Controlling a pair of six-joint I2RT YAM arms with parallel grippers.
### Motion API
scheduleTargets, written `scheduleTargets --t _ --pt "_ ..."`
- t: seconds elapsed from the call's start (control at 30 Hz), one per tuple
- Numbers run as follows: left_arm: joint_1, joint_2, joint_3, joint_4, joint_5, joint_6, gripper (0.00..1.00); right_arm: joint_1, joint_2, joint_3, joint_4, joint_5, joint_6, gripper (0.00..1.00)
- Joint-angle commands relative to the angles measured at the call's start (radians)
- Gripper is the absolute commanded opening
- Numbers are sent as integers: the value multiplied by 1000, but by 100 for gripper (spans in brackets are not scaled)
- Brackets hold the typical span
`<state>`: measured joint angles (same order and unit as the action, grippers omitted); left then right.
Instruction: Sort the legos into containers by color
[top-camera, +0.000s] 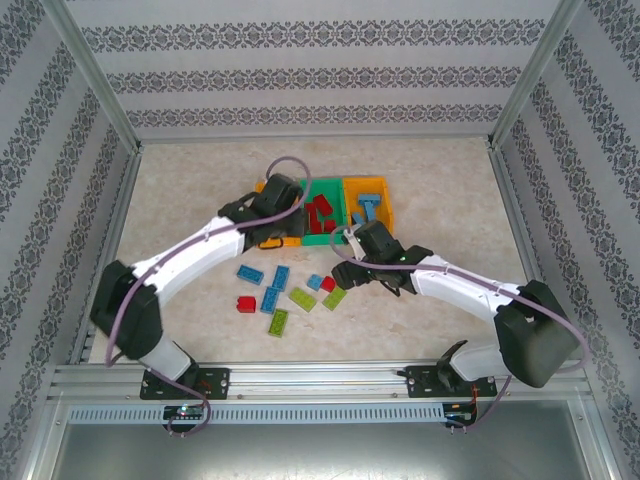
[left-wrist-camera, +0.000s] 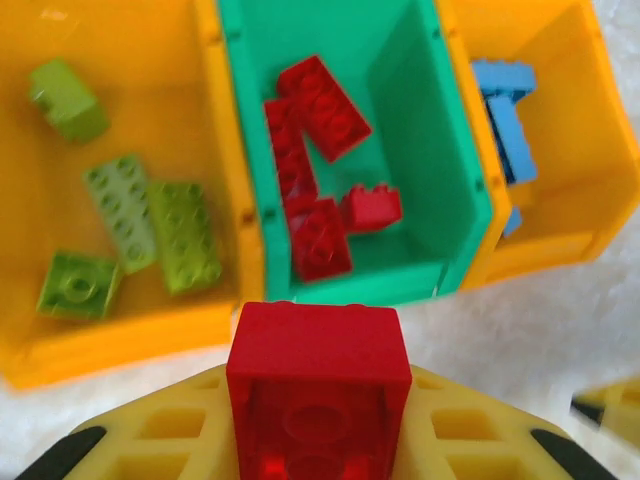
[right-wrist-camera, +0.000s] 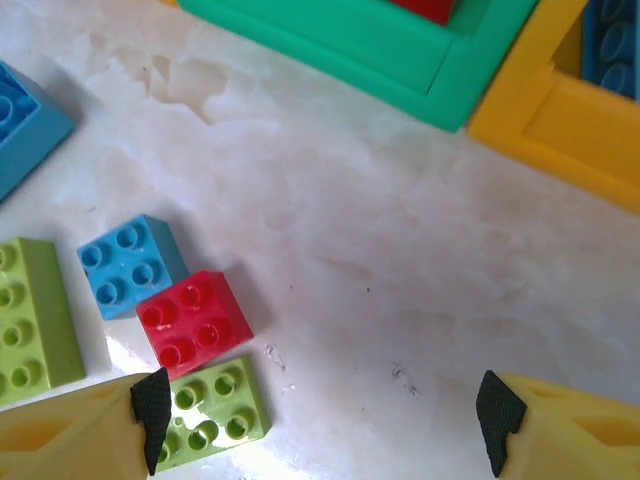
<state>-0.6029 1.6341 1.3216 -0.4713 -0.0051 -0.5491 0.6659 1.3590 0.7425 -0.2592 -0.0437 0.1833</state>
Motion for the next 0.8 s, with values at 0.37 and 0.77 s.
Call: scheduleTargets --t 0.37,0.77 --pt "98 516 634 -131 165 127 36 86 71 32 21 -85 -135 83" --pt "98 482 585 -81 170 88 81 125 222 151 -90 -84 -231 77"
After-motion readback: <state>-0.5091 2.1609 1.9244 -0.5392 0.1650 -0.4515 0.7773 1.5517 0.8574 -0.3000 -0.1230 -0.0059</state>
